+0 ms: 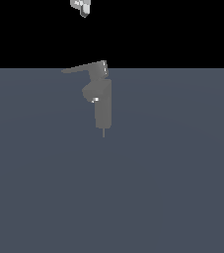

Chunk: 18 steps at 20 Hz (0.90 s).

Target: Turn on the faucet by rotating a designated handle.

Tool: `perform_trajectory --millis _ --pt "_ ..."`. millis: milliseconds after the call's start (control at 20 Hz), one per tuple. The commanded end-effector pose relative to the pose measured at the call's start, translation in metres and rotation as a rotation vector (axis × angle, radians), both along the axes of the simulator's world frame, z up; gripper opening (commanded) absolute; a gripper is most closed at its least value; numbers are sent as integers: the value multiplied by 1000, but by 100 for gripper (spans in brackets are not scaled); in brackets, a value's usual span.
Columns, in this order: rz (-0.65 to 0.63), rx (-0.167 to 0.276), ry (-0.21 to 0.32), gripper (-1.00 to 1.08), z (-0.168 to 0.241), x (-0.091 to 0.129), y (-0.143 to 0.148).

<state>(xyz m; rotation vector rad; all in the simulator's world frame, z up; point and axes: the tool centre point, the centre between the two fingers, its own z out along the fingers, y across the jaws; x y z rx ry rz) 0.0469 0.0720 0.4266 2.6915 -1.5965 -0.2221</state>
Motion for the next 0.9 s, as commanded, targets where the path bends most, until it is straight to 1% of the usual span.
perform_trajectory --millis 0,500,850 --pt "-59 -11 12 -100 -13 14 7" --pt "-284 -63 55 -100 -75 62 38" --pt "-423 -104 77 -100 -120 85 60"
